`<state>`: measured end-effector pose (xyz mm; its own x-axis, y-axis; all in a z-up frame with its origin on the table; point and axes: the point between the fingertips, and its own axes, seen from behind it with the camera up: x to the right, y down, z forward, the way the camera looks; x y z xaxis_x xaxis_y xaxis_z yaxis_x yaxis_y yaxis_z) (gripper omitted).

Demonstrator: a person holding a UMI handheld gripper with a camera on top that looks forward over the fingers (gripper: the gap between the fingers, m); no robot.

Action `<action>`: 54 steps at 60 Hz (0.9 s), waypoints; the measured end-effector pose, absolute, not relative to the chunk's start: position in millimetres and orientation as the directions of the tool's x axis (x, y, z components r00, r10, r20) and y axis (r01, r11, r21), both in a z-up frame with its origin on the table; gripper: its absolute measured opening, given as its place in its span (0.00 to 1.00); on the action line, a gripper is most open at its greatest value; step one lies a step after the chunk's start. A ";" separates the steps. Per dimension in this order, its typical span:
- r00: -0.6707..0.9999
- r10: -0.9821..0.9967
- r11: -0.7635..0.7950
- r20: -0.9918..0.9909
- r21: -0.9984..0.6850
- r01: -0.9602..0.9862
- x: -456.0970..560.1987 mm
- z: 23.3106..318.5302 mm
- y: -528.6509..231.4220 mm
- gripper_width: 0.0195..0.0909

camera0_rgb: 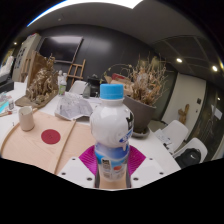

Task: Pour water

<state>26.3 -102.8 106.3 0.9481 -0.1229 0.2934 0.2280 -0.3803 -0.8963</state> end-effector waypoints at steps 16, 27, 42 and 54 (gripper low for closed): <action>0.643 -0.143 -0.370 0.752 -0.643 0.670 -41.5 216.9 -38.8 0.21; 0.205 -0.049 -0.268 0.977 -0.211 0.940 -138.1 234.7 12.4 0.21; -0.302 -0.012 -0.173 0.953 0.295 0.940 -213.5 205.3 45.3 0.21; -0.443 0.011 -0.143 0.897 0.440 0.887 -234.5 186.6 53.3 0.21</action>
<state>-234.5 53.3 186.6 -0.4427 0.0110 0.8966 0.8868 -0.1427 0.4396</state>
